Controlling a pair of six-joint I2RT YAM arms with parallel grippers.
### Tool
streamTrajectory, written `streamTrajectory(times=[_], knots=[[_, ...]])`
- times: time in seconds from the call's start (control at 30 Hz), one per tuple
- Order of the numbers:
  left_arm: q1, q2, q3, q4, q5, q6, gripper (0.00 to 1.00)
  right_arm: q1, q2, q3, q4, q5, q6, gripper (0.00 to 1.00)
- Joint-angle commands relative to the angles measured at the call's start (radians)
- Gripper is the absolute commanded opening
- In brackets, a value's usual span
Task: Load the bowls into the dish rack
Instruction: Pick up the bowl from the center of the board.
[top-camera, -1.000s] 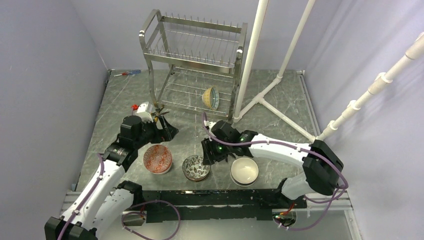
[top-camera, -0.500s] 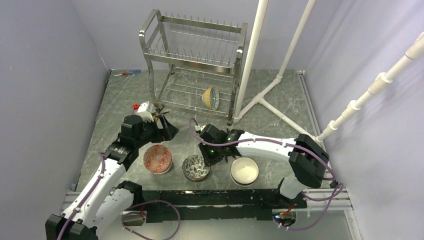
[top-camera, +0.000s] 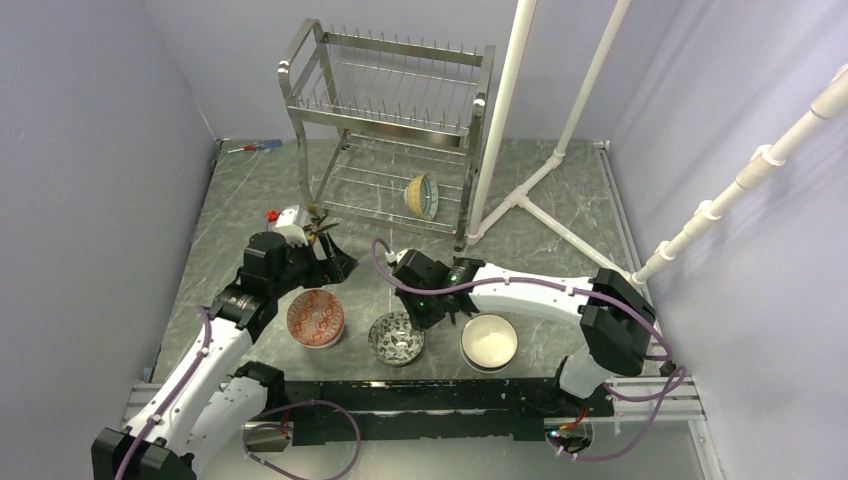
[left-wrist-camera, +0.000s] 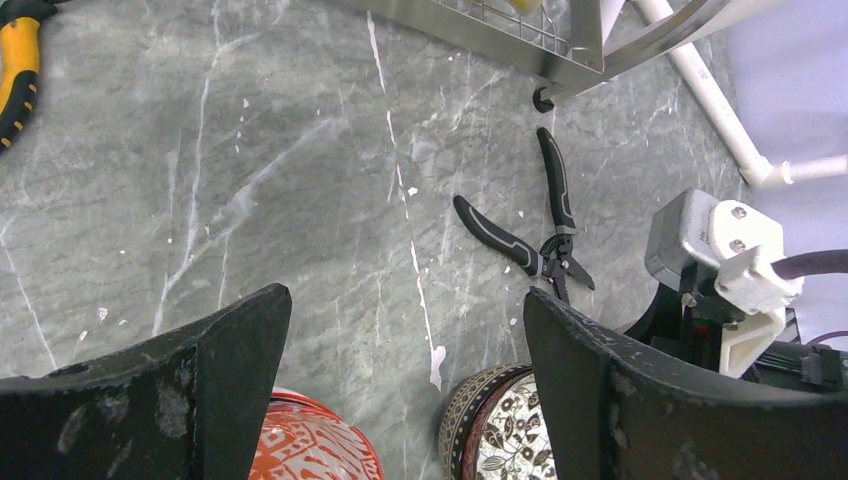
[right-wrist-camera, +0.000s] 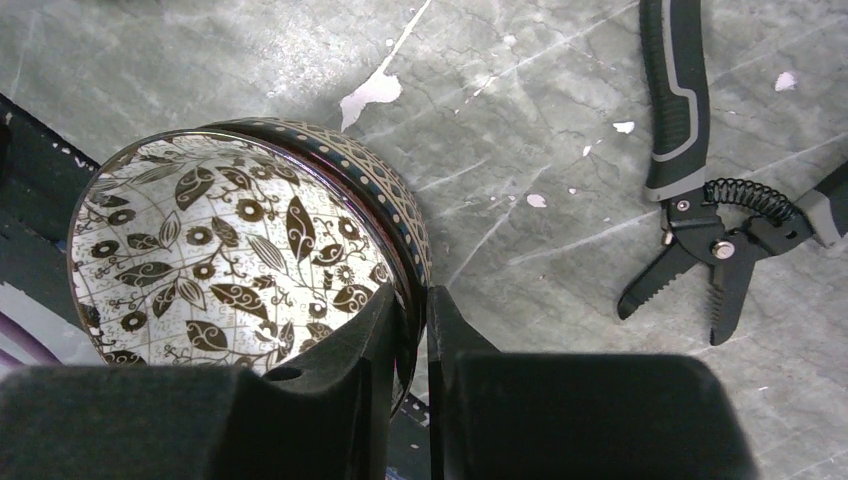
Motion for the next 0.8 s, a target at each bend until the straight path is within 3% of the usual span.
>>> streamTrajectory(times=[0.0, 0.27, 0.57, 0.67, 0.77], knots=[[0.001, 0.018, -0.009, 0.039, 0.005, -0.024, 0.90, 0.006, -0.012, 0.062, -0.029, 0.062, -0.029, 0.00], [0.001, 0.031, -0.016, 0.057, 0.026, -0.043, 0.91, 0.005, -0.020, 0.058, 0.027, 0.109, -0.048, 0.01], [0.001, 0.019, -0.019, 0.057, 0.032, -0.058, 0.91, 0.003, 0.035, 0.085, 0.031, 0.160, -0.054, 0.37], [0.001, 0.012, -0.017, 0.045, 0.027, -0.051, 0.91, 0.003, 0.035, 0.086, 0.003, 0.182, -0.050, 0.41], [0.001, 0.016, -0.013, 0.043, 0.023, -0.043, 0.91, 0.004, 0.022, 0.080, -0.020, 0.203, -0.049, 0.38]])
